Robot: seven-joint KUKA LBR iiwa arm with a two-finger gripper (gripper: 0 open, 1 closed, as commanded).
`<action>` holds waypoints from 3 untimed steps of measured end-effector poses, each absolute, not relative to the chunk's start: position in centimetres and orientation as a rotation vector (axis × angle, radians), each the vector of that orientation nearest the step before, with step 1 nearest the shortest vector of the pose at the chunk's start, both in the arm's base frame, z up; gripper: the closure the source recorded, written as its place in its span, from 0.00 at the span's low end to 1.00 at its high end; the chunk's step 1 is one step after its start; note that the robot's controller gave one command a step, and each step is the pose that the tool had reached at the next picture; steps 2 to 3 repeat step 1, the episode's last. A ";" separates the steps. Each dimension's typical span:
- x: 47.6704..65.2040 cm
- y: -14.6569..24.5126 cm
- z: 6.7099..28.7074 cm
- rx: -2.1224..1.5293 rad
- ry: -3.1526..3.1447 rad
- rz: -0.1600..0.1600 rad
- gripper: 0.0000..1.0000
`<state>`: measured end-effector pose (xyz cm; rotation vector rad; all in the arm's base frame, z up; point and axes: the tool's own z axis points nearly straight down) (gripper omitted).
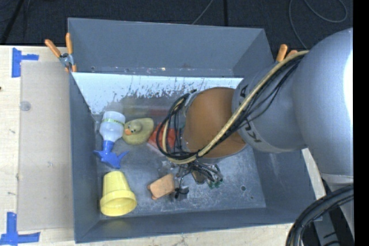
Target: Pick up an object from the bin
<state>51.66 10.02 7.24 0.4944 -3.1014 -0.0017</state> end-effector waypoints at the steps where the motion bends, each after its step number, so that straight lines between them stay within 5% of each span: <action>1: 52.0 10.1 11.9 0.612 -3.073 -0.002 1.00; 3: 52.0 10.1 11.9 0.612 -3.073 -0.002 1.00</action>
Offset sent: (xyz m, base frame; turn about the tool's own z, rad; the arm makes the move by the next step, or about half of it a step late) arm -0.0044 0.0046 0.1424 -0.0925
